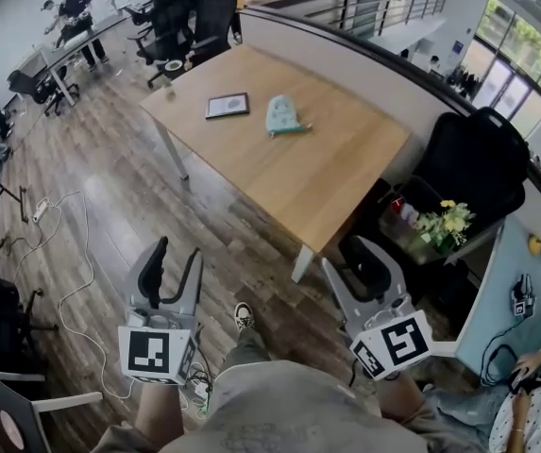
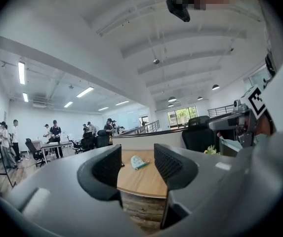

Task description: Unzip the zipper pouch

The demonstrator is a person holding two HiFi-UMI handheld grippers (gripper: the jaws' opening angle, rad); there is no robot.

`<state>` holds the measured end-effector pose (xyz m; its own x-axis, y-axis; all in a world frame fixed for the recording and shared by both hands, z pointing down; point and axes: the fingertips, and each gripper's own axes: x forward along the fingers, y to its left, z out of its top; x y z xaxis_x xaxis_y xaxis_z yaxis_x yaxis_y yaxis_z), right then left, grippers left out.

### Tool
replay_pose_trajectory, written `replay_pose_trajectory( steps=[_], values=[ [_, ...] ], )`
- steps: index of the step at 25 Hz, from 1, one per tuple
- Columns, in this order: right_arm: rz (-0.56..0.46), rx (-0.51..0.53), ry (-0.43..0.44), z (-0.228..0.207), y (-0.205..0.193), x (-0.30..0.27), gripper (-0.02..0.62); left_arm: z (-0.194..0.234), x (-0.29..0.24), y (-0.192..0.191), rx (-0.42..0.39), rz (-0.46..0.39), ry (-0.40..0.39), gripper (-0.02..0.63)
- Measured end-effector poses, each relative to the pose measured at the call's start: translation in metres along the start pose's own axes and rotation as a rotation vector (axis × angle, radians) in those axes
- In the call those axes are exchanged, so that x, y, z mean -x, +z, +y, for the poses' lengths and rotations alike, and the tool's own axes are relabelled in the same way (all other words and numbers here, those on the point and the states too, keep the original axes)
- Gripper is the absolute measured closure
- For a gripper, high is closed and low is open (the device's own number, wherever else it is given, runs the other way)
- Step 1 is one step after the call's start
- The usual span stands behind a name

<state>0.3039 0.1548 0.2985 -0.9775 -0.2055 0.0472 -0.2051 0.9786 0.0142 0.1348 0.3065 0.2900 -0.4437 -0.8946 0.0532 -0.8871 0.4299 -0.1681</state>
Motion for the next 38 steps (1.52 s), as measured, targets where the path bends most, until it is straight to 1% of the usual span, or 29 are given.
replay_pose_trajectory(
  steps=[2, 5, 12, 15, 19, 25, 30, 36, 38],
  values=[
    [0.011, -0.001, -0.007, -0.001, 0.002, -0.030, 0.405, 0.021, -0.020, -0.003, -0.002, 0.018, -0.010, 0.407],
    [0.025, -0.002, -0.018, -0.004, 0.004, -0.074, 0.405, 0.053, -0.050, -0.006, 0.000, 0.020, -0.030, 0.407],
    [0.067, -0.006, -0.076, -0.012, 0.007, -0.172, 0.405, 0.130, -0.115, -0.014, -0.011, 0.031, -0.078, 0.407],
    [0.083, -0.012, -0.103, -0.015, 0.003, -0.203, 0.405, 0.157, -0.137, -0.018, -0.022, 0.032, -0.092, 0.407],
    [0.093, -0.022, -0.126, -0.015, -0.001, -0.234, 0.405, 0.191, -0.158, -0.025, -0.014, 0.041, -0.091, 0.405],
    [0.122, -0.036, -0.144, -0.022, -0.015, -0.263, 0.405, 0.206, -0.185, -0.037, -0.013, 0.056, -0.121, 0.404],
    [0.140, -0.061, -0.181, -0.045, -0.031, -0.285, 0.405, 0.203, -0.220, -0.048, -0.014, 0.069, -0.171, 0.405],
    [0.171, -0.084, -0.199, -0.079, -0.046, -0.325, 0.405, 0.204, -0.284, -0.055, -0.041, 0.087, -0.231, 0.405],
    [0.177, -0.089, -0.202, -0.095, -0.049, -0.341, 0.405, 0.203, -0.309, -0.056, -0.037, 0.103, -0.244, 0.403]
  ],
)
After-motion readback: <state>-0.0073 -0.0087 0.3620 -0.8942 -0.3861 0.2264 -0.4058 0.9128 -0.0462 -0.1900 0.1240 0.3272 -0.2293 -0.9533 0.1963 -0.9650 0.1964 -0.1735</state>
